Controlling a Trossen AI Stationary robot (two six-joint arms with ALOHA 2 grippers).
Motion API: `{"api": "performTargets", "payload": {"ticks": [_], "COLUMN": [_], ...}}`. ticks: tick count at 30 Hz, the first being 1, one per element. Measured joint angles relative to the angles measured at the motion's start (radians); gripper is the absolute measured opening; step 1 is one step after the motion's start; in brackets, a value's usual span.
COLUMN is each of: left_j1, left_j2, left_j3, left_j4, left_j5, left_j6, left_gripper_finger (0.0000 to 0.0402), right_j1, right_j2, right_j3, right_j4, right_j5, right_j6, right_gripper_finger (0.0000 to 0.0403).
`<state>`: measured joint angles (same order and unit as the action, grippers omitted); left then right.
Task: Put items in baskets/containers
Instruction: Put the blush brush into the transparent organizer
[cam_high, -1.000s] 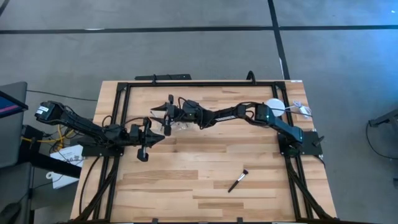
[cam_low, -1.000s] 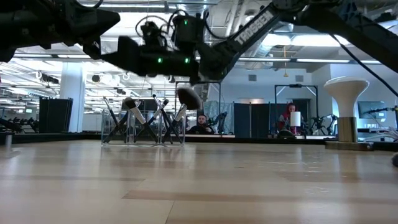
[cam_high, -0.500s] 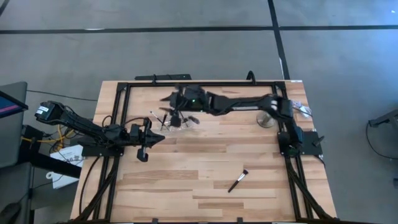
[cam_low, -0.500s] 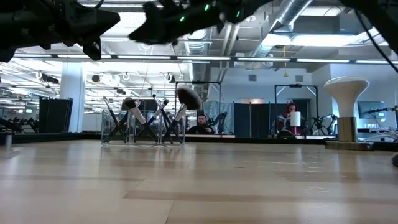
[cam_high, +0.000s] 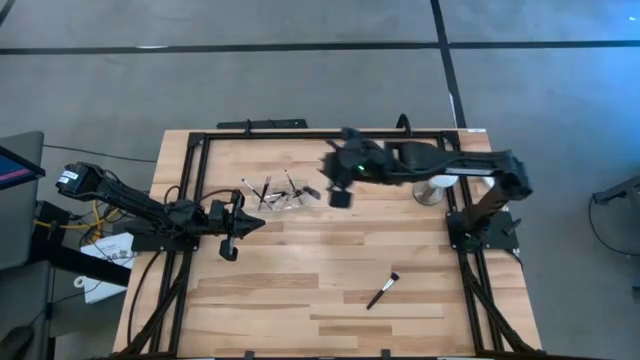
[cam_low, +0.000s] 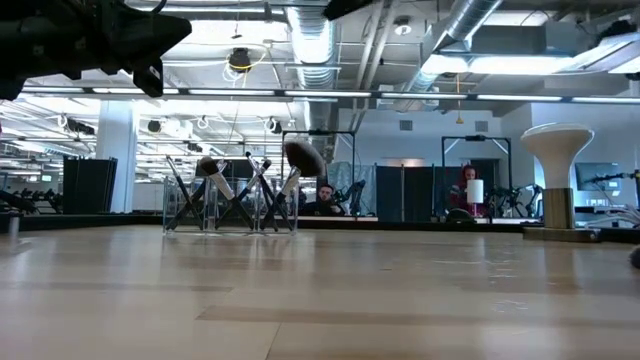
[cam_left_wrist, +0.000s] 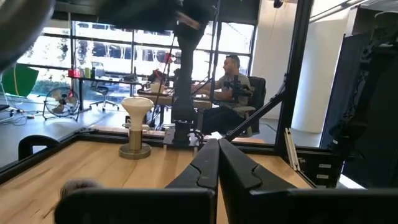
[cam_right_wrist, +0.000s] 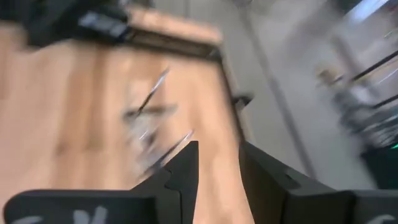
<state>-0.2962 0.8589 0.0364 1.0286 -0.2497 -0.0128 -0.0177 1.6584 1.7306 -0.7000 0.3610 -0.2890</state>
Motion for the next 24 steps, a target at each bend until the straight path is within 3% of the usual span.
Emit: {"api": "performTargets", "payload": {"ticks": [5,9,12,18,24], "left_j1": [0.0,0.0,-0.002,-0.006,-0.006], "left_j2": [0.0,0.0,0.0,0.0,0.0], "left_j3": [0.0,0.0,0.0,0.0,0.0], "left_j4": [0.0,-0.001,-0.002,-0.002,0.005], "left_j5": [0.0,0.0,0.001,0.002,-0.01], "left_j6": [0.0,-0.02,-0.023,-0.02,-0.012], "left_gripper_finger": [0.0006,0.0006,0.0006,0.0006,0.0006], "right_j1": [0.056,0.107,0.153,0.257,0.348], "right_j2": [-0.077,-0.14,-0.212,-0.414,-0.634], "right_j3": [-0.007,-0.139,-0.302,-0.674,-1.027], "right_j4": [-0.297,-0.308,-0.279,0.017,0.479], "right_j5": [-0.127,-0.339,-0.41,-0.406,-0.325], "right_j6": [0.118,0.135,0.194,0.341,0.295], "right_gripper_finger": [0.0102,0.0102,0.0102,0.0102,0.0102]}}
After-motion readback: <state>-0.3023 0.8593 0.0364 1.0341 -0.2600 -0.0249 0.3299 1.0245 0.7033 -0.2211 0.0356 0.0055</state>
